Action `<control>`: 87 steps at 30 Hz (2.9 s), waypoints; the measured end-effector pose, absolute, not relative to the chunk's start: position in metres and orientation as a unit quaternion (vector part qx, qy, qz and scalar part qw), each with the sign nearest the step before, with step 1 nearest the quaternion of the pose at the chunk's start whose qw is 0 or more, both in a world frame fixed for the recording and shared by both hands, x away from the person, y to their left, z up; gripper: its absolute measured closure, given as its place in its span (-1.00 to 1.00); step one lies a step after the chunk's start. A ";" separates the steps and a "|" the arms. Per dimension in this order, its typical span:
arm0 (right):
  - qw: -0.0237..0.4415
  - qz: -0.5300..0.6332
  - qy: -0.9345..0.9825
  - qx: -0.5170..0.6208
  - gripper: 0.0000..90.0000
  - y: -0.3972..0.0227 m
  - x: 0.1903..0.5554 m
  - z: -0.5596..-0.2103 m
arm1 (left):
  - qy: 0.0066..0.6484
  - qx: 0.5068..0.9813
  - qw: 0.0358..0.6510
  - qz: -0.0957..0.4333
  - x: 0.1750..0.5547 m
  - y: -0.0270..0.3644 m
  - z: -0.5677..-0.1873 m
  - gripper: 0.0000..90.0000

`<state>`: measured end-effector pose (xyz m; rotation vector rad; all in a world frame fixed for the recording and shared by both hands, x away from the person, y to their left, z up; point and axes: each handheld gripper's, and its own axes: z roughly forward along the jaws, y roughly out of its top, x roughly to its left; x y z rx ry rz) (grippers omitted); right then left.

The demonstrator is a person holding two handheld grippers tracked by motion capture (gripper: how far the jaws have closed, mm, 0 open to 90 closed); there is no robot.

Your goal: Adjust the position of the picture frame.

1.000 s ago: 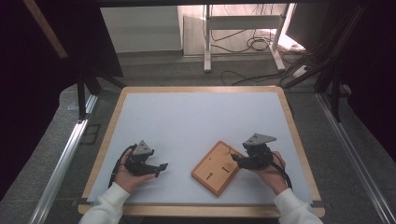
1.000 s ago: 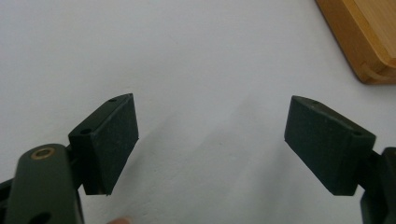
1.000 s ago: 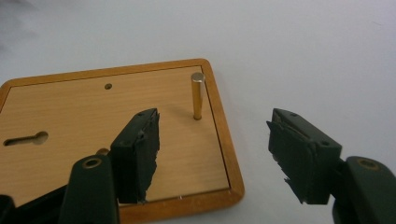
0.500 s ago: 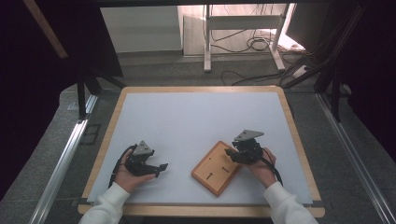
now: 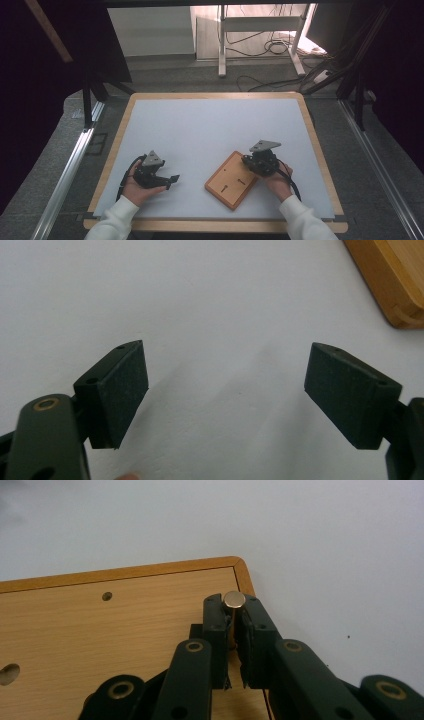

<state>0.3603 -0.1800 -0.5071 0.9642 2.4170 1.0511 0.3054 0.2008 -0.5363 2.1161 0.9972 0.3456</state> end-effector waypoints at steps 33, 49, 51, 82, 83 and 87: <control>0.147 0.386 0.848 0.332 0.88 -0.180 0.357 -0.496 | 0.390 0.829 0.377 0.136 0.306 0.201 -0.537 -0.61; 0.135 0.420 0.841 0.314 0.87 -0.159 0.362 -0.489 | 0.398 0.821 0.385 0.140 0.306 0.207 -0.534 -0.61; 0.133 0.420 0.843 0.308 0.88 -0.151 0.362 -0.489 | 0.401 0.818 0.387 0.141 0.306 0.208 -0.533 -0.61; 0.088 0.445 0.854 0.253 0.22 -0.076 0.384 -0.506 | 0.410 0.808 0.396 0.150 0.306 0.218 -0.530 -0.61; 0.091 0.447 0.853 0.252 0.16 -0.080 0.381 -0.502 | 0.410 0.808 0.395 0.150 0.306 0.218 -0.530 -0.61; 0.108 0.459 0.842 0.261 -0.06 -0.098 0.372 -0.490 | 0.410 0.809 0.394 0.150 0.306 0.217 -0.531 -0.61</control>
